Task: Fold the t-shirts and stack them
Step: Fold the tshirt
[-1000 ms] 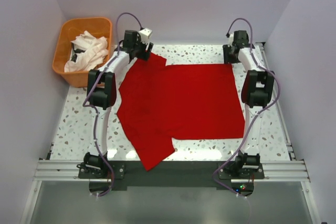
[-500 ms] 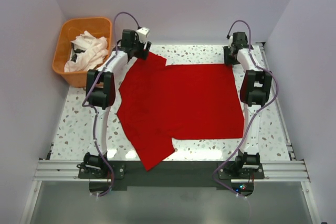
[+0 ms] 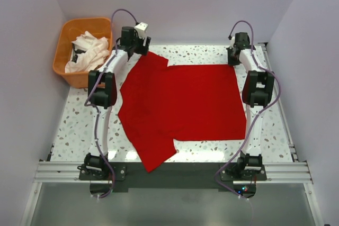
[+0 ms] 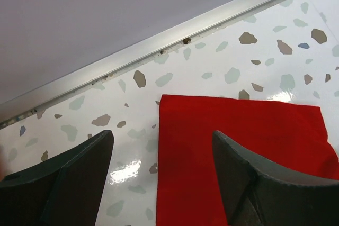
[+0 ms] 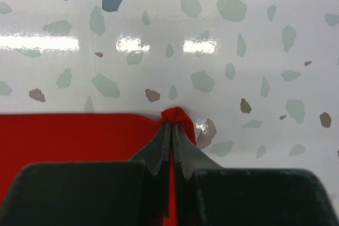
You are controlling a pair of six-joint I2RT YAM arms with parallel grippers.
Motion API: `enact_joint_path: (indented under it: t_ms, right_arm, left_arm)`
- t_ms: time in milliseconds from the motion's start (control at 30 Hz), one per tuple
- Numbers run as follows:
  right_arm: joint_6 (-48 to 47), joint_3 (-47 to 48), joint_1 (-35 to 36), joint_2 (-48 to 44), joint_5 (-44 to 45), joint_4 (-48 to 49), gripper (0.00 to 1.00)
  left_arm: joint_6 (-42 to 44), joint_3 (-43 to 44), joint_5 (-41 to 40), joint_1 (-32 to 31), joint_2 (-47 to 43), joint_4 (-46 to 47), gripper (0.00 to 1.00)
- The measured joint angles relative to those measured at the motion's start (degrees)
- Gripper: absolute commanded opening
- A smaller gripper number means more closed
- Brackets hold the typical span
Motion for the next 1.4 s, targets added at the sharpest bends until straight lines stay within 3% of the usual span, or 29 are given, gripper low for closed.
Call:
enact_joint_path:
  t_ms: [367,700,833,867,933,1000,1267,1400]
  right_arm:
    - [-0.04,0.15,-0.04,0.02,-0.2,-0.37,0.0]
    - [-0.11,0.15,-0.09,0.02,-0.39,-0.55,0.0]
    - [-0.28,0.17,-0.11,0.02,-0.46,-0.57,0.0]
    - [-0.31,0.17,-0.11,0.02,-0.48,-0.57,0.0]
    - [-0.44,0.17,-0.11,0.0,-0.61,-0.57,0.0]
    - [-0.52,0.17,-0.11,0.0,-0.7,-0.57,0.0]
    - [-1.36,-0.07,-0.46,-0.39,-2.23,-0.55,0.0]
    - [-1.7,-2.21,-0.7,-2.34,-4.24,0.04,0.0]
  left_arm:
    - [-0.44,4.76,-2.43,0.0,9.07,0.98,0.75]
    - [-0.61,6.08,0.09,0.11,10.14,1.49,0.57]
    - [-0.98,6.08,2.64,0.15,10.27,1.44,0.39]
    - [-1.11,6.21,3.37,0.15,10.38,1.38,0.25]
    - [-1.33,6.8,4.87,0.2,10.8,1.27,0.16]
    - [-1.64,7.02,5.95,0.24,11.04,1.51,0.0]
    - [-3.04,6.1,8.26,1.33,10.58,4.92,0.0]
    - [-3.85,-0.37,10.97,2.69,6.34,9.55,0.0]
